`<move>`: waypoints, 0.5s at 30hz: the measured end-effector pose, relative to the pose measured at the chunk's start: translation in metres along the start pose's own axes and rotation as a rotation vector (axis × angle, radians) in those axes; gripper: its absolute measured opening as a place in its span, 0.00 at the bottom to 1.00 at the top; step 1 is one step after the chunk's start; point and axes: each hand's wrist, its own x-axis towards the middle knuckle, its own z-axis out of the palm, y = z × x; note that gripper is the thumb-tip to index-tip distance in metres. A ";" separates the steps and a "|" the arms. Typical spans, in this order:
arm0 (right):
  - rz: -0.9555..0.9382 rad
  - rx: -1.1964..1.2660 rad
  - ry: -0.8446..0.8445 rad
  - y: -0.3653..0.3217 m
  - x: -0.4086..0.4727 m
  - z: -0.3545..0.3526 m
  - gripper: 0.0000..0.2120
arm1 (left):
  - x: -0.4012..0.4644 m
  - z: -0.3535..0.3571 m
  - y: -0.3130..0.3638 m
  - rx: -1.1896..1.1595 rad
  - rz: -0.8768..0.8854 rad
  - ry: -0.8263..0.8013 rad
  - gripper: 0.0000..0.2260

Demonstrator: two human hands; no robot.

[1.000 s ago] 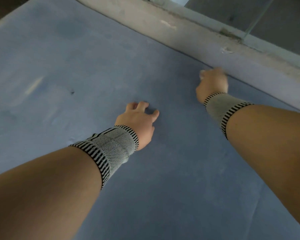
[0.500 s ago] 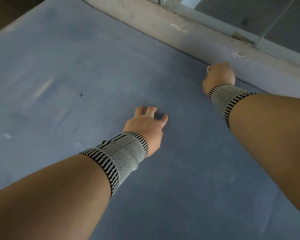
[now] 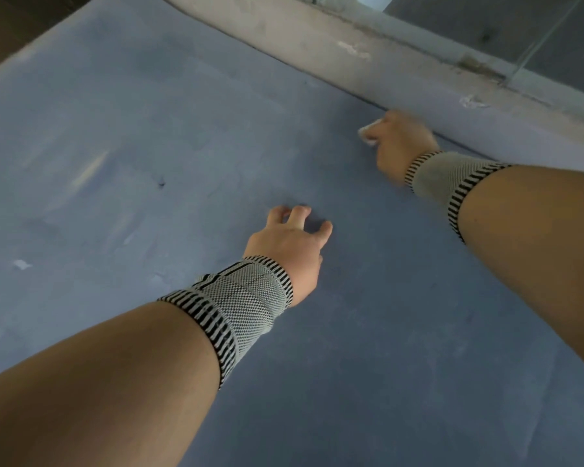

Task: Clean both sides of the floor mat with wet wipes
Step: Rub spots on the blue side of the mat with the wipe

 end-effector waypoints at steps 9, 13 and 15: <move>-0.060 0.015 0.000 -0.004 -0.017 0.007 0.13 | 0.001 0.000 0.000 -0.009 -0.001 0.003 0.24; 0.193 0.055 0.042 0.004 -0.020 0.001 0.13 | 0.000 0.000 0.001 -0.005 -0.010 -0.009 0.24; -0.074 0.118 0.002 -0.012 -0.029 0.010 0.17 | 0.000 0.000 0.000 -0.008 -0.002 0.000 0.23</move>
